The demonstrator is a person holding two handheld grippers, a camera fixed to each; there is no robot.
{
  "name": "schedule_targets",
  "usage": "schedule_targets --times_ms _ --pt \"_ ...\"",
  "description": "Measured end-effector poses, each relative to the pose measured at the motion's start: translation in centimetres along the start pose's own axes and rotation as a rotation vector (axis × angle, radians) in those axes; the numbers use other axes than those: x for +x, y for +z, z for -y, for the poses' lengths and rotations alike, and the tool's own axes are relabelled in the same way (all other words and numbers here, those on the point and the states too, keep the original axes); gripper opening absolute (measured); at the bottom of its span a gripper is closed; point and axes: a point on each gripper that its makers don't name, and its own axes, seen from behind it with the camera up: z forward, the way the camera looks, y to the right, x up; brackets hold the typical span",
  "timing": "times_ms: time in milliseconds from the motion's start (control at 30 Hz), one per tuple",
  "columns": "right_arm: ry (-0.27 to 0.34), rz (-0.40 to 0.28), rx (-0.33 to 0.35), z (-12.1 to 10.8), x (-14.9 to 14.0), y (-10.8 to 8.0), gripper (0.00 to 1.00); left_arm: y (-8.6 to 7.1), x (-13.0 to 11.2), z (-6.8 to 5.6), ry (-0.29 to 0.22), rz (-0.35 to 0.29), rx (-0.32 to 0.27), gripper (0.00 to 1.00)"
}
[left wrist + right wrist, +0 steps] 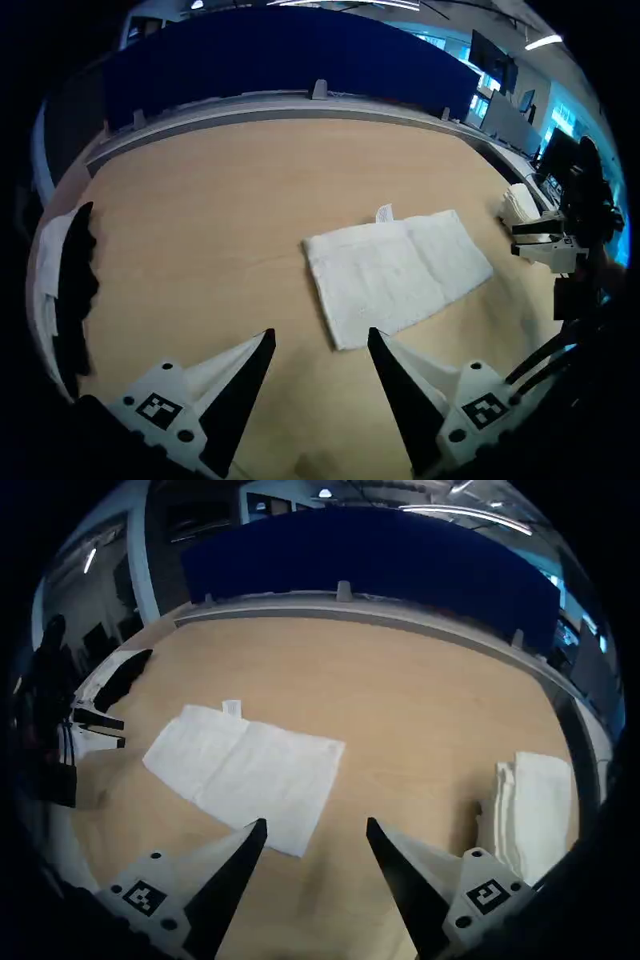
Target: Fold towel
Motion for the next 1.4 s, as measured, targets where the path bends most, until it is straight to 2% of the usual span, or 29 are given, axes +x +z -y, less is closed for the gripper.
schedule_targets --times_ms 233,467,867,1100,1200,1400 --pt "-0.055 0.014 0.042 0.8 -0.6 0.0 0.96 -1.4 -0.7 0.5 -0.024 -0.010 0.026 0.85" --pt "-0.143 0.046 0.091 1.7 -1.4 0.1 0.96 -3.1 -1.5 0.9 -0.038 -0.024 0.059 0.85" --pt "-0.268 0.106 0.148 2.6 -3.1 0.9 0.94 -6.2 -3.7 2.2 -0.103 -0.040 0.122 0.85" --pt "-0.326 0.146 0.159 2.7 -4.1 2.0 0.80 -8.3 -5.1 2.9 -0.125 -0.043 0.153 0.85" --pt "-0.335 0.159 0.154 2.4 -4.5 2.5 0.75 -9.0 -5.6 3.1 -0.139 -0.044 0.164 0.85" --pt "-0.335 0.183 0.162 2.3 -5.1 3.1 0.60 -10.2 -6.5 3.4 -0.162 -0.041 0.178 0.85"
